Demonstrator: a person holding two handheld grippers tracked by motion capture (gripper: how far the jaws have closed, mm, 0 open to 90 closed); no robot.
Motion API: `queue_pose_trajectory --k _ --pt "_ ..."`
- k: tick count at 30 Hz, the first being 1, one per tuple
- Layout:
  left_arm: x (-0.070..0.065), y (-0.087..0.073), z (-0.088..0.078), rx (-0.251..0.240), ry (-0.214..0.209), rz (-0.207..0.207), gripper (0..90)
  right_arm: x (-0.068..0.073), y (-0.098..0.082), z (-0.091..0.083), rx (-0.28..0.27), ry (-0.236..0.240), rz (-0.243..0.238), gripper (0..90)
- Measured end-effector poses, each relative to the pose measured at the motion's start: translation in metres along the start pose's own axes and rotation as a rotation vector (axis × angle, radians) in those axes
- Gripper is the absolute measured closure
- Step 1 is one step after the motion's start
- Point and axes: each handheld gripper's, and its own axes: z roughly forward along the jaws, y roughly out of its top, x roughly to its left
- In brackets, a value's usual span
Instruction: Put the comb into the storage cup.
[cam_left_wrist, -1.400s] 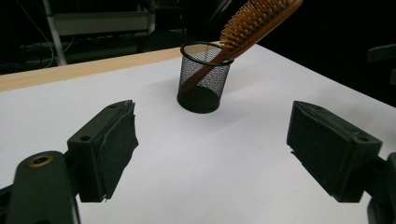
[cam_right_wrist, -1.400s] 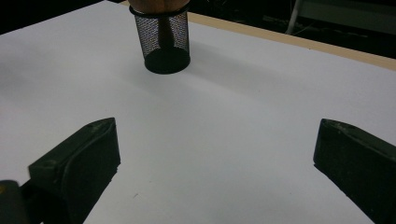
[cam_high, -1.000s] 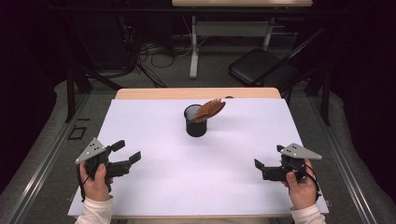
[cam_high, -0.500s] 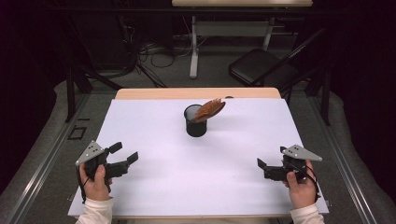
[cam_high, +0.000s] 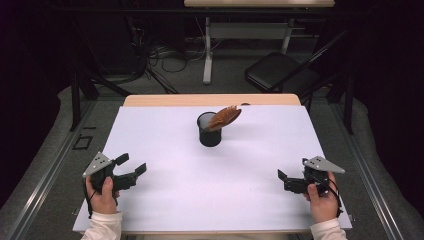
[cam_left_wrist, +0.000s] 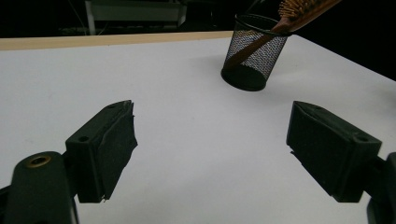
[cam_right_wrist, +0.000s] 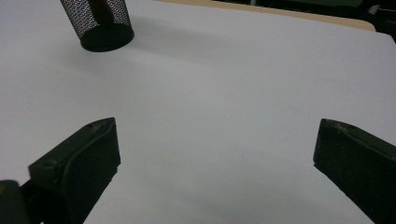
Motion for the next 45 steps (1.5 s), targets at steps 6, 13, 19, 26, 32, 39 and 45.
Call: queue_pose_trajectory --k 6,13,19,26,32,39,45 --pt "0.006 -0.003 -0.001 0.000 0.021 -0.011 15.8 -0.002 -0.003 0.001 0.009 -0.007 0.011 0.2" --pt "0.010 -0.006 -0.001 -0.002 0.031 -0.027 15.8 -0.005 -0.006 0.003 0.005 -0.018 0.022 0.2" --pt "0.012 -0.008 0.000 0.012 0.035 -0.028 15.8 -0.008 -0.008 0.004 0.011 -0.026 0.033 0.2" --pt "0.015 -0.009 0.002 0.023 0.044 -0.032 15.8 -0.010 -0.008 0.005 0.027 -0.028 0.035 0.2" --pt "0.016 -0.010 0.002 0.022 0.046 -0.036 15.8 -0.010 -0.009 0.005 0.025 -0.030 0.040 0.2" --pt "0.016 -0.010 0.002 0.025 0.046 -0.035 15.8 -0.010 -0.009 0.005 0.025 -0.031 0.039 0.2" --pt "0.016 -0.010 0.003 0.026 0.050 -0.035 15.8 -0.010 -0.009 0.006 0.028 -0.030 0.040 0.2"
